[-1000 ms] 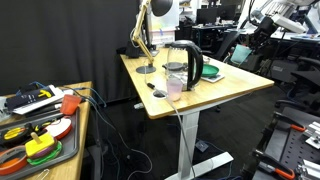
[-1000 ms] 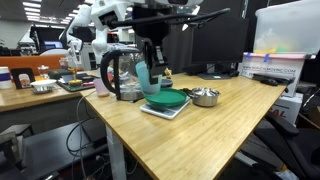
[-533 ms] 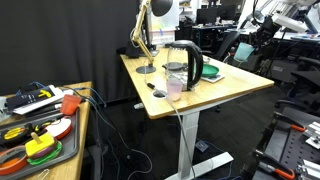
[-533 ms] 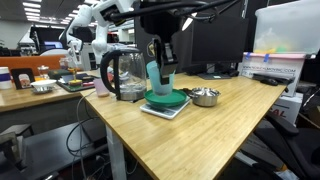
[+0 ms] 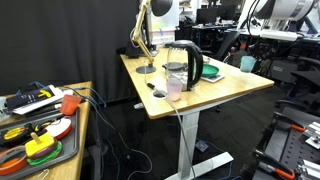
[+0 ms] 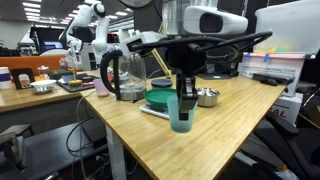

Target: Move the blue cup to the right

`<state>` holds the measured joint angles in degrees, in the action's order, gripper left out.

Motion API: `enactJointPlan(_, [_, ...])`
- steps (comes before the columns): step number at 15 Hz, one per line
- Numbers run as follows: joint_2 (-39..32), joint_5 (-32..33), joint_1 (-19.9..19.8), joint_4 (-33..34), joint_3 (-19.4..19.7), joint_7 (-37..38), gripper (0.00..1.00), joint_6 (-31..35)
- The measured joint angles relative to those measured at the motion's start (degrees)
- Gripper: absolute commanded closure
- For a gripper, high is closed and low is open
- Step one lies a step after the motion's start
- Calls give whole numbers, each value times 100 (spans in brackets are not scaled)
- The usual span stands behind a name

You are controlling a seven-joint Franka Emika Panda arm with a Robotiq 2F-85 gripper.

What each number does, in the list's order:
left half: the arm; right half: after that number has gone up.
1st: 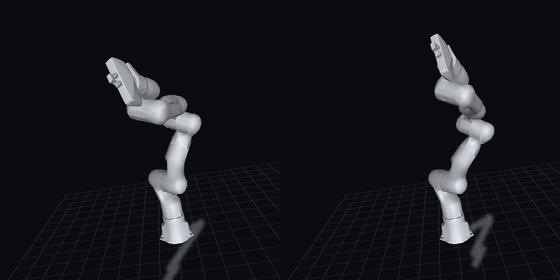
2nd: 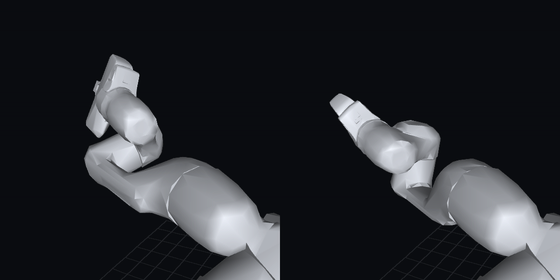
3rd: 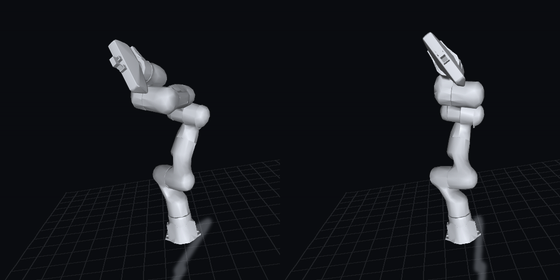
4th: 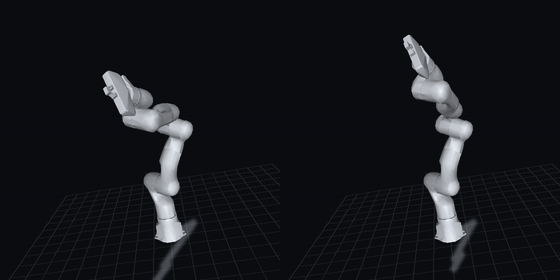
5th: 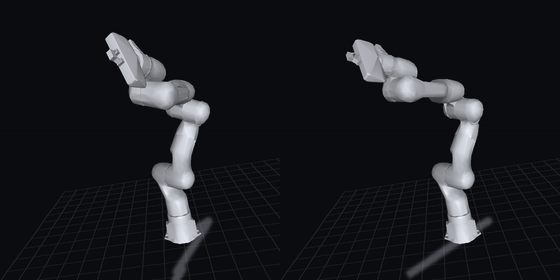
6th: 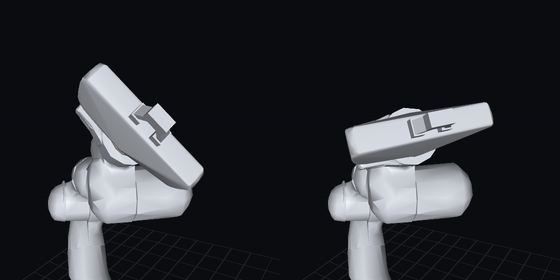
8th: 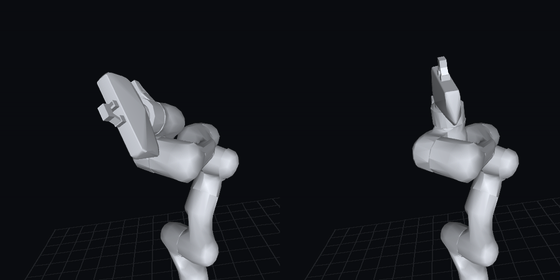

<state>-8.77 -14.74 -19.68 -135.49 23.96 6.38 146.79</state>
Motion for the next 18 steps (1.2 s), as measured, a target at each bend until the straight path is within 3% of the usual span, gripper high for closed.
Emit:
enactJointPlan(14, [-402,-89,0,528,-408,136,99,-843])
enactJointPlan(16, [-546,-89,0,627,-453,140,68,-844])
enactJointPlan(18, [-707,-89,0,727,-461,150,55,-844])
